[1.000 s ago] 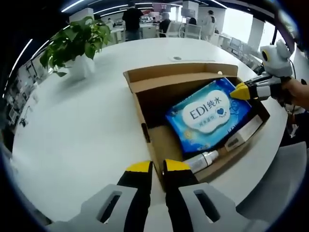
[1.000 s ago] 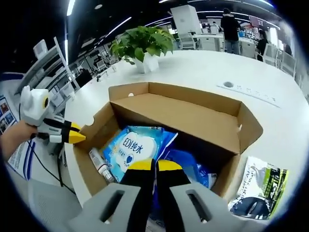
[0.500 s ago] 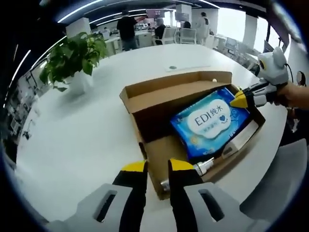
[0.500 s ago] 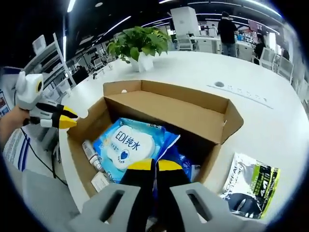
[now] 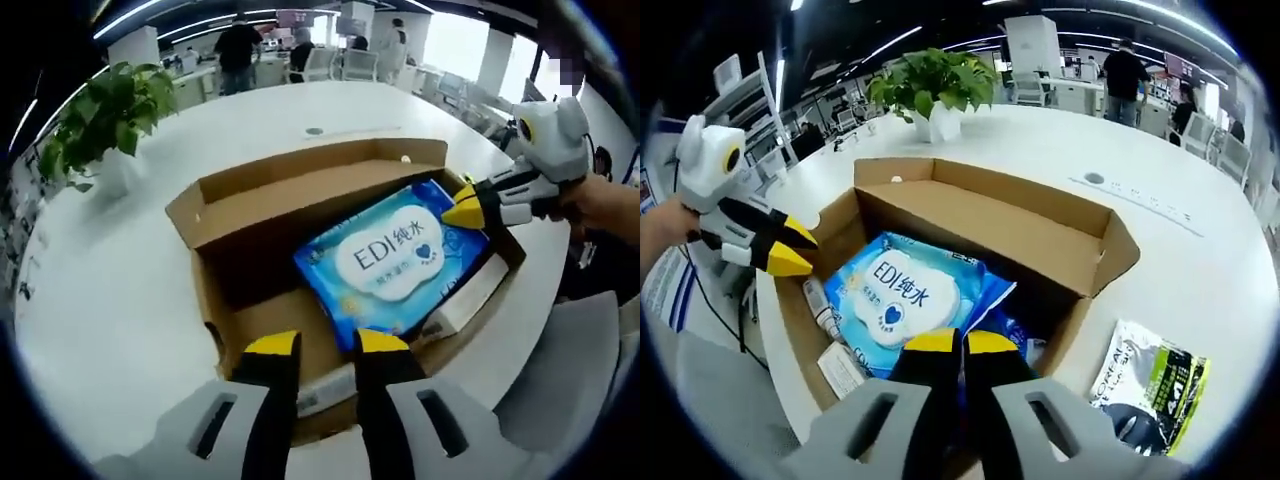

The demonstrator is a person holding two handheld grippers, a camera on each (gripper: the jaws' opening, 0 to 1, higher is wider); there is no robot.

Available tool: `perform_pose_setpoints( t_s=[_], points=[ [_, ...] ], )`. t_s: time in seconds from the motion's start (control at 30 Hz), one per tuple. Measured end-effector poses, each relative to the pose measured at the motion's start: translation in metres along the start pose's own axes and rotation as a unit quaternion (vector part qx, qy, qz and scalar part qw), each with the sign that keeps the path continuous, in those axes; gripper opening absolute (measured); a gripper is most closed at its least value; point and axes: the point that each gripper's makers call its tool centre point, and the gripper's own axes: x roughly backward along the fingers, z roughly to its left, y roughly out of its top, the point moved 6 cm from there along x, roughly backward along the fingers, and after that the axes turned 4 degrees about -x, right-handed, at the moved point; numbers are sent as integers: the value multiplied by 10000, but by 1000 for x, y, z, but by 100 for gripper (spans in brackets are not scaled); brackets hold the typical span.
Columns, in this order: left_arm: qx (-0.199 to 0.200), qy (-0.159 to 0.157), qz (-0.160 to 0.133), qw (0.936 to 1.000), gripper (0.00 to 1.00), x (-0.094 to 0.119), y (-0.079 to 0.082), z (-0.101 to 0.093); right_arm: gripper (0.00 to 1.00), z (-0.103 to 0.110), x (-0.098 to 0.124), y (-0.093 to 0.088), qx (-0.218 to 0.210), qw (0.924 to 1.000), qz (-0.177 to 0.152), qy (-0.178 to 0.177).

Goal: Operate the shoe box by opening the lid, removing the specified soft item, and placing it in the target area until the item is outside and the box remains undamaged.

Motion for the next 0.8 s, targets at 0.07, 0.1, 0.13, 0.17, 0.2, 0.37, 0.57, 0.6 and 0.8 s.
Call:
perform_pose_setpoints(
  t_s=[0.07,0.1,0.13,0.17,0.2,0.37,0.57,0.6,0.8],
  points=[
    [84,-94,50,9999,19,-7,0,-1,0,0,0,0,-4,10000,2,4],
    [163,-192,96,9996,20,-10,0,-4,0,0,0,0,-4,10000,4,1],
    [221,-237,99,9994,19,-12,0,-4,0,0,0,0,-4,10000,4,2],
    [283,-263,101,9992,19,-16,1,-3,0,0,0,0,-2,10000,3,3],
    [356,-303,107,9988,19,-18,1,-2,0,-1,0,0,-5,10000,4,4],
    [829,-645,252,9941,13,-28,-1,-3,0,-2,0,0,-38,10000,-3,21],
    [1049,-742,335,9911,13,-38,-2,1,0,-3,0,0,-113,9999,-11,52],
    [1132,-777,353,9899,14,-41,-3,1,0,-3,0,0,-110,9999,-10,57],
    [1388,-882,363,9857,12,-46,-4,1,0,-2,0,0,-175,9998,-14,70]
  ],
)
